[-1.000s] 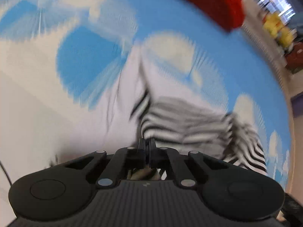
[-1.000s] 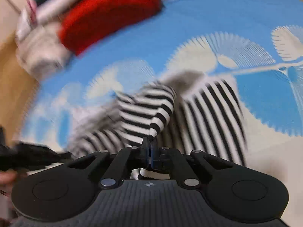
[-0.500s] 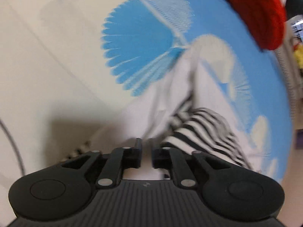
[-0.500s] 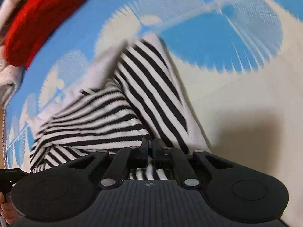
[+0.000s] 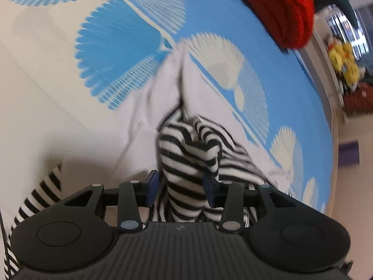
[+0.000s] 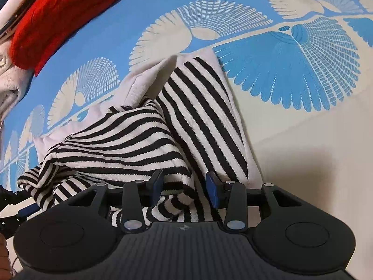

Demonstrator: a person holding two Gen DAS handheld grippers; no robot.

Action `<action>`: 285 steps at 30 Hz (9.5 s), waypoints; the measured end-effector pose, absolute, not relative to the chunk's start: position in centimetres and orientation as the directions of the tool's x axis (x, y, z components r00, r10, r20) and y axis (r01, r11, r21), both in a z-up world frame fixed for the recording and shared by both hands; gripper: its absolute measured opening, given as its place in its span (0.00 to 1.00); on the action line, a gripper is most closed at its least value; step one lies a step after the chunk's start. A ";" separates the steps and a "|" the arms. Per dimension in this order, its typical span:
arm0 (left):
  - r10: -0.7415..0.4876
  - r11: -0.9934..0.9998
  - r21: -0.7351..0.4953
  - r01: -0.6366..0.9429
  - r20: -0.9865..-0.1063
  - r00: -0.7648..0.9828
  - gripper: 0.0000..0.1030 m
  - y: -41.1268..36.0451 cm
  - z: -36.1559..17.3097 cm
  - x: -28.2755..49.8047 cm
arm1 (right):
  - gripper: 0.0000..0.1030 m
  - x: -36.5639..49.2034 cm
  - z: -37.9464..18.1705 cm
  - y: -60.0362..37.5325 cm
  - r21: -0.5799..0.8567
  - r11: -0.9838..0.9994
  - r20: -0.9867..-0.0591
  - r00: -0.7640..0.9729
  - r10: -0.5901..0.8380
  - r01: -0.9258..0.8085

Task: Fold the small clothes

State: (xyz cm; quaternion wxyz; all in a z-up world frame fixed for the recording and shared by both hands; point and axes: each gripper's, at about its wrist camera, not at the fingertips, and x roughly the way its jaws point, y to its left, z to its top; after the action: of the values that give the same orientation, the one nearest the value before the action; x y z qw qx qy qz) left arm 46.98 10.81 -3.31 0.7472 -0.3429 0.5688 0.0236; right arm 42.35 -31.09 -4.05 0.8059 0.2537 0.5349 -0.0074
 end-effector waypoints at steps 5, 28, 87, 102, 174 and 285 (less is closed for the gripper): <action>-0.397 0.780 -0.509 -0.364 -0.852 0.340 0.47 9.6 -2.8 46.8 | 0.41 42.5 -4.1 -30.9 0.386 0.878 -0.870 0.428 0.245 0.282; -0.205 0.930 -0.270 -0.251 -0.944 0.259 0.01 10.0 -1.7 45.9 | 0.04 42.0 -3.6 -33.6 0.476 0.778 -0.846 0.456 0.277 0.410; -0.213 0.977 -0.127 0.171 -0.612 0.762 0.64 8.1 14.4 29.1 | 0.46 26.8 12.5 -36.5 0.501 0.856 -0.570 0.793 0.216 0.127; -0.155 0.984 -0.172 0.049 -0.676 0.720 0.58 10.9 7.3 12.2 | 0.52 8.3 4.1 -35.8 0.349 0.932 -0.624 0.767 0.151 0.101; -0.071 0.994 -0.096 -0.056 -0.936 0.346 0.36 10.9 -5.6 15.7 | 0.42 11.4 -7.6 -33.6 0.137 0.954 -0.923 0.384 0.026 0.265; -0.051 0.914 0.147 0.379 -0.884 0.465 0.80 12.2 -1.2 23.1 | 0.47 20.1 0.8 -39.6 0.145 0.988 -0.772 0.620 0.141 -0.045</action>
State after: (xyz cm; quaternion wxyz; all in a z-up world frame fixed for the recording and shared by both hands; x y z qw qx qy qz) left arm 23.12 12.19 -1.16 0.8401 0.1636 0.5011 -0.1281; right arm 20.07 -39.60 0.78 0.8984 0.0557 0.4326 0.0517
